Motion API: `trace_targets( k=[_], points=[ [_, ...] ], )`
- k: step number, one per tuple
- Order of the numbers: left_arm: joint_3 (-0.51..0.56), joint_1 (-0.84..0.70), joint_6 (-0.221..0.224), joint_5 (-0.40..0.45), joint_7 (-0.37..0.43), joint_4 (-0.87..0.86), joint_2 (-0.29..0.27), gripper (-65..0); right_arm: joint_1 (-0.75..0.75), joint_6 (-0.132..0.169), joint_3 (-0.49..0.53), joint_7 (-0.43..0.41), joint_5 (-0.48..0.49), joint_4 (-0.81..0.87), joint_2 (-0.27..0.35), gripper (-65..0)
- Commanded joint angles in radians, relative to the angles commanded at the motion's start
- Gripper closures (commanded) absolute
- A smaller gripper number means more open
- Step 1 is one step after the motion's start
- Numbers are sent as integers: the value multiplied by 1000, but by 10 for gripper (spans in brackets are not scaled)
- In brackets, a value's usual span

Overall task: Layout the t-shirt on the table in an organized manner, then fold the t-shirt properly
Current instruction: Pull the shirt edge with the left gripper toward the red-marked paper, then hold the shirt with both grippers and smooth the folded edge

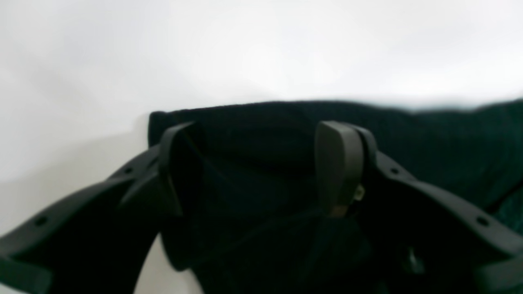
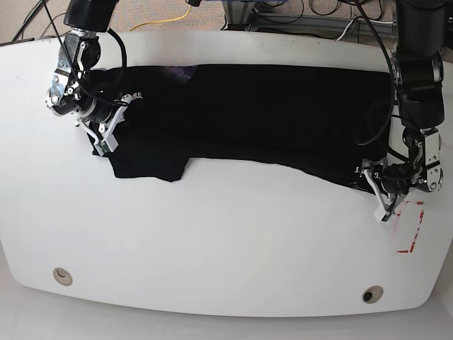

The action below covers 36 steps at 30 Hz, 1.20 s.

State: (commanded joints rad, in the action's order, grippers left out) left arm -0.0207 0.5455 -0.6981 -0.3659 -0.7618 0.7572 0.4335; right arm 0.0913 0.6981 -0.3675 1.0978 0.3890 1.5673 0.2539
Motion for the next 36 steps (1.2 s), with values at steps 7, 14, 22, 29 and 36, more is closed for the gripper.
trace_targets(
  k=[7,14,22,29,36],
  points=[
    [-2,-2,0,0,0,0,6,-401,0,0,0,0,0,0,0,-46],
    [2,-5,0,2,0,-3,5,-329,-5,0,0,0,0,-2,0,-46],
    [3,-23,0,2,3,0,3,-74,-6,0,-3,-2,0,-3,0,-46],
    [0,-23,0,0,-41,115,5,-68,-6,0,-3,-2,0,-5,0,-46],
    [-94,-100,0,0,-190,327,6,-68,-6,0,-3,-2,0,-5,-2,-46]
  ],
)
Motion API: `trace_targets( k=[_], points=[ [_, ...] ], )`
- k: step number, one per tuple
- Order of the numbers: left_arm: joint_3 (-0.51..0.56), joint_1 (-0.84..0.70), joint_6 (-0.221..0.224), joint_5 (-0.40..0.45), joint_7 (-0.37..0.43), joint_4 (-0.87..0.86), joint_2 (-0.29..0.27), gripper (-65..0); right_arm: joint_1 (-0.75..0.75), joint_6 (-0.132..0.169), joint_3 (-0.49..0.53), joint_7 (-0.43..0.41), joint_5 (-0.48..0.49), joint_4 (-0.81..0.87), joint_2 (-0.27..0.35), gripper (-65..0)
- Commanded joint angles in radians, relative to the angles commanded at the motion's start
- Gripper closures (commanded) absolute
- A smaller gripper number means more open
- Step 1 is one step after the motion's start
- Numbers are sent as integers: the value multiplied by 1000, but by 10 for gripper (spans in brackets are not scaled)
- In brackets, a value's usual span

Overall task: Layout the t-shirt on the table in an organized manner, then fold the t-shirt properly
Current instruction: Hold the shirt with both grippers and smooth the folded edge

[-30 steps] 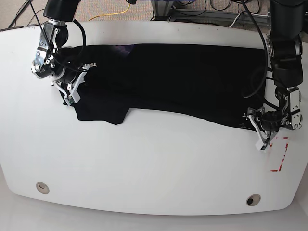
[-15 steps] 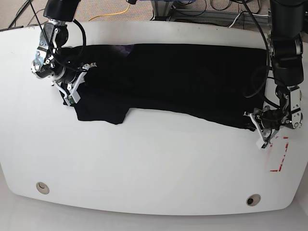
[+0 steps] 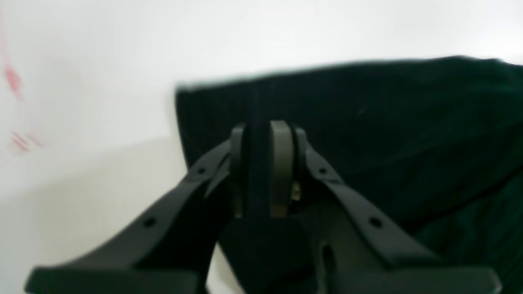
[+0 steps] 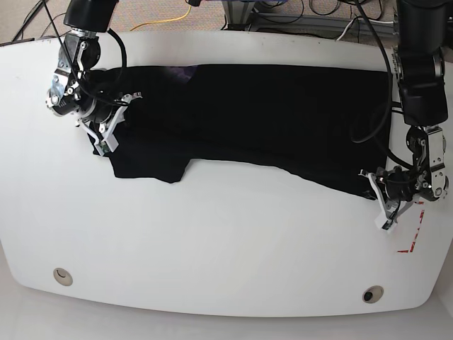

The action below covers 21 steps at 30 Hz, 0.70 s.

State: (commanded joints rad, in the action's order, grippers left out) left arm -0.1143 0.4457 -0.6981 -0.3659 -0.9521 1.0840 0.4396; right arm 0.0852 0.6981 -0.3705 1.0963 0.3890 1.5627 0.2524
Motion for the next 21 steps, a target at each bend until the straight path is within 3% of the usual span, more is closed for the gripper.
trace_targets(
  k=[4,8,12,14,15,21],
  points=[
    [-44,-68,0,2,-66,132,-2,-71,-2,0,0,0,0,0,0,-46],
    [-66,-117,0,3,-81,193,0,-81,-2,0,0,0,0,0,0,-46],
    [-133,-137,0,8,-80,190,0,-207,-2,0,0,0,-9,0,-25,-46],
    [-167,-133,0,8,-80,190,-2,-347,-2,0,3,-2,-9,0,-31,-46],
    [-169,-130,0,8,-78,190,-2,-376,-2,0,3,-2,-9,0,-31,-46],
    [-164,-66,0,8,-29,89,-2,-400,0,0,5,-6,-9,0,-34,-46]
  ],
)
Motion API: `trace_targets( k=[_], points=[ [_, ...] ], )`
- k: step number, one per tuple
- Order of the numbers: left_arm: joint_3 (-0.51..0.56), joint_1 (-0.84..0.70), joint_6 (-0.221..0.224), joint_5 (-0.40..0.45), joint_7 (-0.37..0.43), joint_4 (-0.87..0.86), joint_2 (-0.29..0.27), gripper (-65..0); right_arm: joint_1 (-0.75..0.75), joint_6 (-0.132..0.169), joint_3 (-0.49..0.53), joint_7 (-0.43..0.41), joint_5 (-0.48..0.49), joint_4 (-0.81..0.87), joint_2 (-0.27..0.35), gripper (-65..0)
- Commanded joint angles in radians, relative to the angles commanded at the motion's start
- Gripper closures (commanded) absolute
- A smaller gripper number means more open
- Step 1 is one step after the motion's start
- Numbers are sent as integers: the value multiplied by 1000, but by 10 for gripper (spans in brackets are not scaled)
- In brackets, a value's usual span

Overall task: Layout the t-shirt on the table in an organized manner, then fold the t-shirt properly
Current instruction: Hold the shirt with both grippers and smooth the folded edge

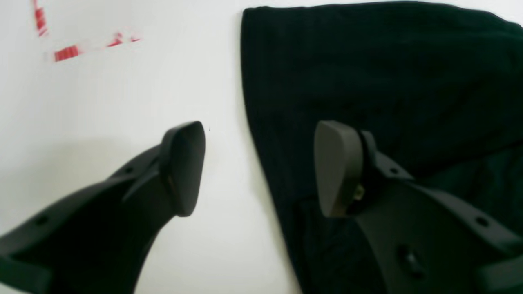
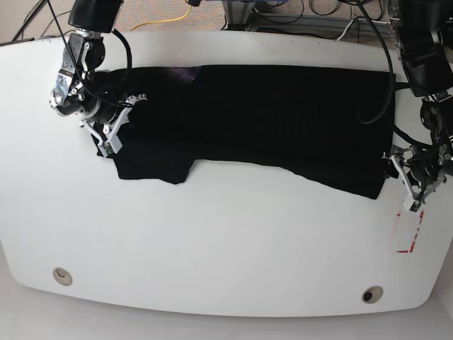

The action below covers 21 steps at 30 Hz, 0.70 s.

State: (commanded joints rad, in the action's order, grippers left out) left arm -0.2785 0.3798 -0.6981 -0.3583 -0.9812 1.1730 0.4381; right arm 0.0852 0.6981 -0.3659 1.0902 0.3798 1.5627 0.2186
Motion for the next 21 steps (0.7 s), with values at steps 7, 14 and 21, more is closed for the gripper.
trace_targets(
  k=[7,14,21],
  points=[
    [66,146,0,0,130,-308,0,-400,0,0,0,-15,0,-2,2,-46],
    [146,219,0,0,233,-465,0,-400,0,0,0,-15,0,-2,8,-46],
    [224,238,41,0,328,-534,9,-400,0,0,-5,-15,0,-2,9,-46]
  ],
)
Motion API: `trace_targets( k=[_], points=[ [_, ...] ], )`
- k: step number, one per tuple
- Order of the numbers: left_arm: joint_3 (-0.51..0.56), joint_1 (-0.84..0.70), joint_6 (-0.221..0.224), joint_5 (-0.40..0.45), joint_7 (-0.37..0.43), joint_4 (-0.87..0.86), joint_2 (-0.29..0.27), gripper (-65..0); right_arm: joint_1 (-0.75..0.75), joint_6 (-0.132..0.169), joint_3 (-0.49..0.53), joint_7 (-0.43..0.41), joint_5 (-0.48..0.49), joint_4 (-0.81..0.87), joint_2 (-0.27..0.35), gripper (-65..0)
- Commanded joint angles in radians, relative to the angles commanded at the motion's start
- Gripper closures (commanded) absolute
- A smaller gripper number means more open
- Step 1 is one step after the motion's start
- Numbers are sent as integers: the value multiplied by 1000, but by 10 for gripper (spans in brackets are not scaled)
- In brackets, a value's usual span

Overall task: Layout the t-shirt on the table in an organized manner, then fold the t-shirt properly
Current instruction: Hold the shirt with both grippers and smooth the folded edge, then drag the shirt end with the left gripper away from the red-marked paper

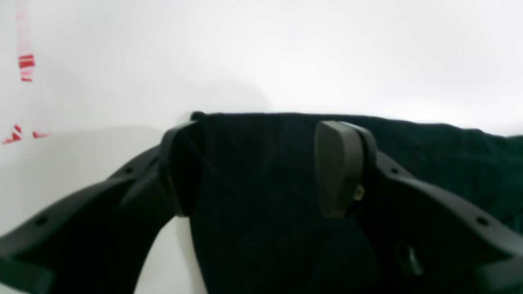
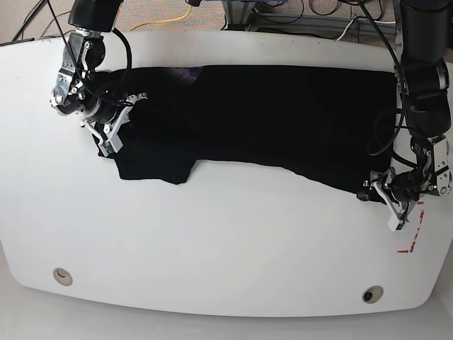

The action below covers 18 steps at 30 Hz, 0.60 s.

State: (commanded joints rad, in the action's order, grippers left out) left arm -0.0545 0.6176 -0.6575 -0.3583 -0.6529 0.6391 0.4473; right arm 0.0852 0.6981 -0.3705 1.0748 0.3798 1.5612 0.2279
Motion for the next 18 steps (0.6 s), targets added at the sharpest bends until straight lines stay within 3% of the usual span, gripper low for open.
trace_targets(
  k=[11,18],
  points=[
    [32,-6,5,2,20,-17,38,-400,0,0,0,0,0,0,0,-46],
    [32,-28,12,64,40,-29,32,-400,0,0,3,0,0,0,0,-46]
  ],
)
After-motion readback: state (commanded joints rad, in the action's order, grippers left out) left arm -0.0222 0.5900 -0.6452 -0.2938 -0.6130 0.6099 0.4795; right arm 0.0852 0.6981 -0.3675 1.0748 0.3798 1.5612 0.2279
